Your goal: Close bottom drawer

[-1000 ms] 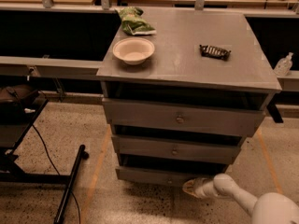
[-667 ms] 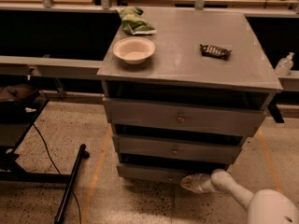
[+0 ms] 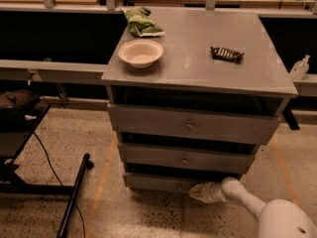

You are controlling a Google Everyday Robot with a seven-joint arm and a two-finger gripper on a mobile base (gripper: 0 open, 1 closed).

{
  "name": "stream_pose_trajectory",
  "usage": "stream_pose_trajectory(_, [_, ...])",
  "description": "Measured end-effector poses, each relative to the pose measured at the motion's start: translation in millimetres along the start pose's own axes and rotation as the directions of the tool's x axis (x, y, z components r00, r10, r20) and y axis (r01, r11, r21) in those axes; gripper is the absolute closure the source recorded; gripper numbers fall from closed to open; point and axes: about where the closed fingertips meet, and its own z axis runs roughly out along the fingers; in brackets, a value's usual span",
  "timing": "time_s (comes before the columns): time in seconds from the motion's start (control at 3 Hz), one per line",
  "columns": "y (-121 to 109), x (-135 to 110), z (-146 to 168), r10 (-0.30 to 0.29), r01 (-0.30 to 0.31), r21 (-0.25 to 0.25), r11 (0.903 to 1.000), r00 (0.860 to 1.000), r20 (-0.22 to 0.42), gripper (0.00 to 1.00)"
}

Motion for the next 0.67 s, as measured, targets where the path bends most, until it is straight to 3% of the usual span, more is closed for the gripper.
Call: stream_pose_trajectory(0.67, [14.6, 9.8, -16.9, 0.03, -0.03, 0.004, 0.9995, 0.999, 0.013, 1.0])
